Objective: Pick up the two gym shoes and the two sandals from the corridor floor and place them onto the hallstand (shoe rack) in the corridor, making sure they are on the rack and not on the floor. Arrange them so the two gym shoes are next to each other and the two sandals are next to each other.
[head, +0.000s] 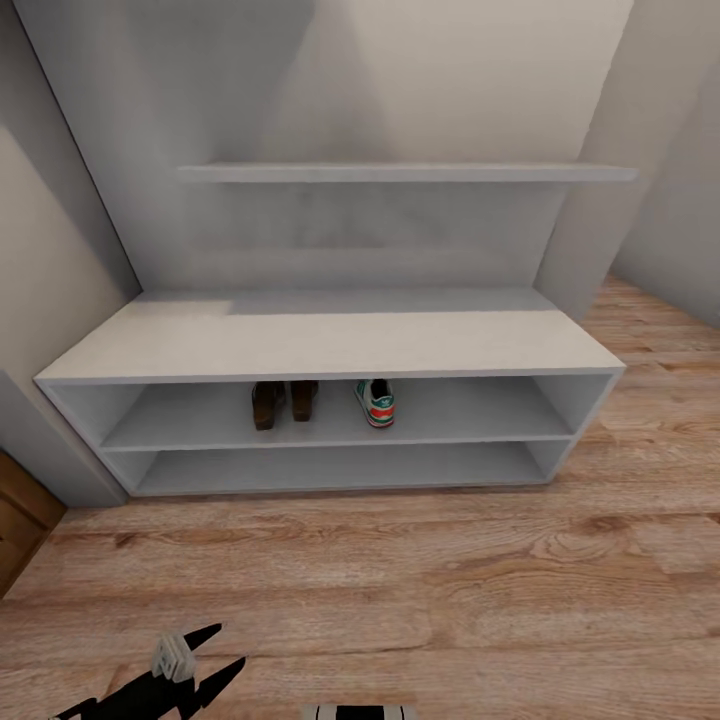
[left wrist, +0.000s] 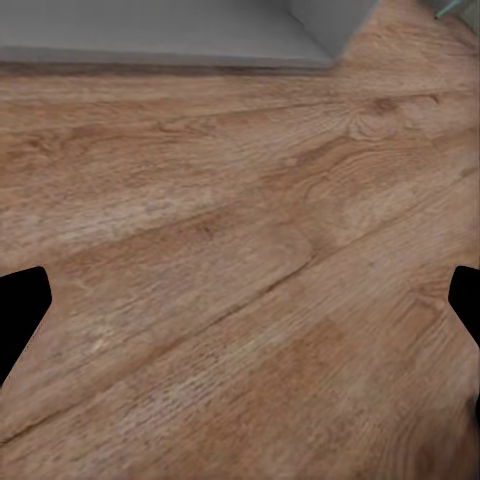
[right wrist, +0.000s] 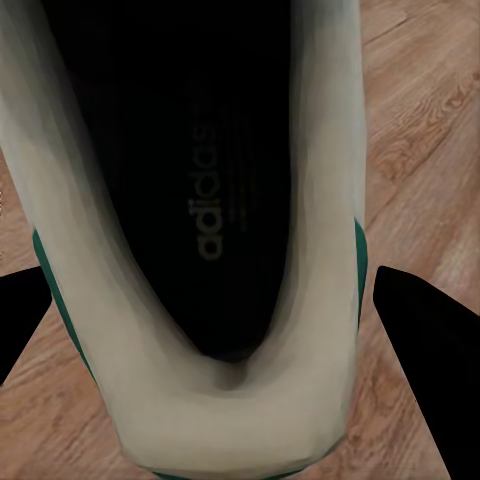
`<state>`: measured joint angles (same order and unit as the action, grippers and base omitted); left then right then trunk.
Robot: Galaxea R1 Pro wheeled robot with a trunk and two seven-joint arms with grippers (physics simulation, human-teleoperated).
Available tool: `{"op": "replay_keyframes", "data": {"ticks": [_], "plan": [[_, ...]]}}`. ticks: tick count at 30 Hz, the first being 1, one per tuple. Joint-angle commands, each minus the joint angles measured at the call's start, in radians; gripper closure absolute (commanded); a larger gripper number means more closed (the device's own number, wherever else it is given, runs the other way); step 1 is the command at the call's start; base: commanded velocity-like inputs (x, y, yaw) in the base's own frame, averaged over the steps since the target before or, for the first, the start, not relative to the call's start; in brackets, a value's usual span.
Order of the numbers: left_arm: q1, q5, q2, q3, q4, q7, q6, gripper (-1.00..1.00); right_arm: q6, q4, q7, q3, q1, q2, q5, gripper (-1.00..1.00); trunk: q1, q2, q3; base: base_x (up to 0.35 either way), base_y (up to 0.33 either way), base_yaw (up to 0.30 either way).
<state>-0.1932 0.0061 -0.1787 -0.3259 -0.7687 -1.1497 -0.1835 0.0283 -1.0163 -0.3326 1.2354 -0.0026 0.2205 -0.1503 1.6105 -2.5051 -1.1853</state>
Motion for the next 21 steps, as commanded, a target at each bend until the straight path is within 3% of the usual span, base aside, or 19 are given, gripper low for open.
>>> {"op": "replay_keyframes", "data": {"ticks": [1,6,15,21], "plan": [[-0.001,0.001,0.001,-0.002,0.0,-0.004,-0.004,-1.0,0.003,-0.002,-0.006,0.003,0.0,-0.002,-0.01,1.0,0.0,0.0,-0.001,0.0,0.0,0.0],[-0.002,0.003,0.001,-0.003,-0.004,-0.002,-0.001,-1.0,0.003,-0.005,-0.006,0.003,-0.001,-0.007,-0.008,1.0,0.0,0.0,-0.001,0.0,-0.026,0.0],[-0.002,0.005,0.002,-0.004,-0.004,-0.002,-0.001,-1.0,0.003,-0.003,-0.005,0.003,-0.001,-0.007,-0.008,1.0,0.0,0.0,-0.001,-0.023,-0.23,0.0],[-0.002,0.006,0.003,-0.004,-0.004,-0.003,-0.001,-1.0,0.003,-0.004,-0.005,0.003,-0.001,-0.007,-0.008,1.0,0.0,0.0,-0.001,-0.021,-0.071,0.0]]}}
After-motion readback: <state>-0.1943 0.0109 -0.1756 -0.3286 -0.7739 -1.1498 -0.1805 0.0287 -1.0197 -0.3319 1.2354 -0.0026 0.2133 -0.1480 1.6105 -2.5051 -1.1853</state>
